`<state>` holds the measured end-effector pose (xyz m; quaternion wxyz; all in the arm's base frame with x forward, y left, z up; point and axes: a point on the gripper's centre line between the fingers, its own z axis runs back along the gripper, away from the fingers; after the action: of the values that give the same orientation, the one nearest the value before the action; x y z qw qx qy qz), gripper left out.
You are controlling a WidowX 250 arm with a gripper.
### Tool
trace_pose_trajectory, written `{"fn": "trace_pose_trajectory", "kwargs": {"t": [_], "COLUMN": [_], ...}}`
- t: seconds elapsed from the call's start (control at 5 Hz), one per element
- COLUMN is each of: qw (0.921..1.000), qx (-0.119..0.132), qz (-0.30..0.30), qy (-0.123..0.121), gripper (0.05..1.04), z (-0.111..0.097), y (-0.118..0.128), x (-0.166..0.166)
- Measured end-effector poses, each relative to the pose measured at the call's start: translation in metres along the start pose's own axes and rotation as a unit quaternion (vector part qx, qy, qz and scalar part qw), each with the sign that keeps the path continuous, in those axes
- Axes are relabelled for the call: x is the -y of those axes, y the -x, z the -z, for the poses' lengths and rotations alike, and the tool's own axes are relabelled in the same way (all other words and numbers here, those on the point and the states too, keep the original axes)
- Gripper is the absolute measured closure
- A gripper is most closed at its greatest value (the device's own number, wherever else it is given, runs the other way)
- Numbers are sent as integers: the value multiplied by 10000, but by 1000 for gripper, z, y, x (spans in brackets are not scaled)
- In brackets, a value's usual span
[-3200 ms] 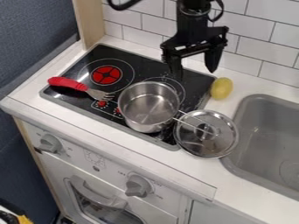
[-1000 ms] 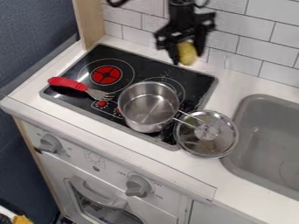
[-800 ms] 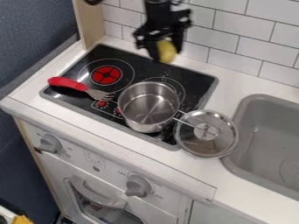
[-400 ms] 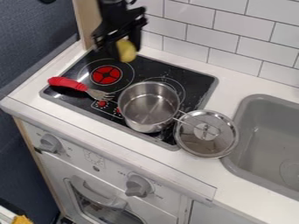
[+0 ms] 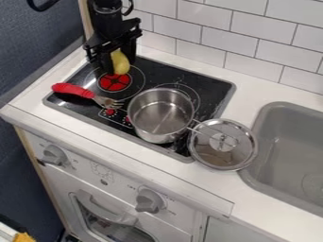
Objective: Put the yellow object on the left burner
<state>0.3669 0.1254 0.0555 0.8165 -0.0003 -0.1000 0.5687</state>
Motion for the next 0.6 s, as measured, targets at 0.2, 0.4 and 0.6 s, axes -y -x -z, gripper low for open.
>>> {"fn": "trace_pose_trajectory", "kwargs": {"t": [0.2,0.4,0.6], "qw": [9998,9996,9981], "qx": [-77,-68,-191], "qz": [-91,-145,-174], "qy": [-161,-223,-553], "gripper": [425,425,425], "z": [12,15,30], "y": [3,2,6], "x": [-5,-8,-15]}}
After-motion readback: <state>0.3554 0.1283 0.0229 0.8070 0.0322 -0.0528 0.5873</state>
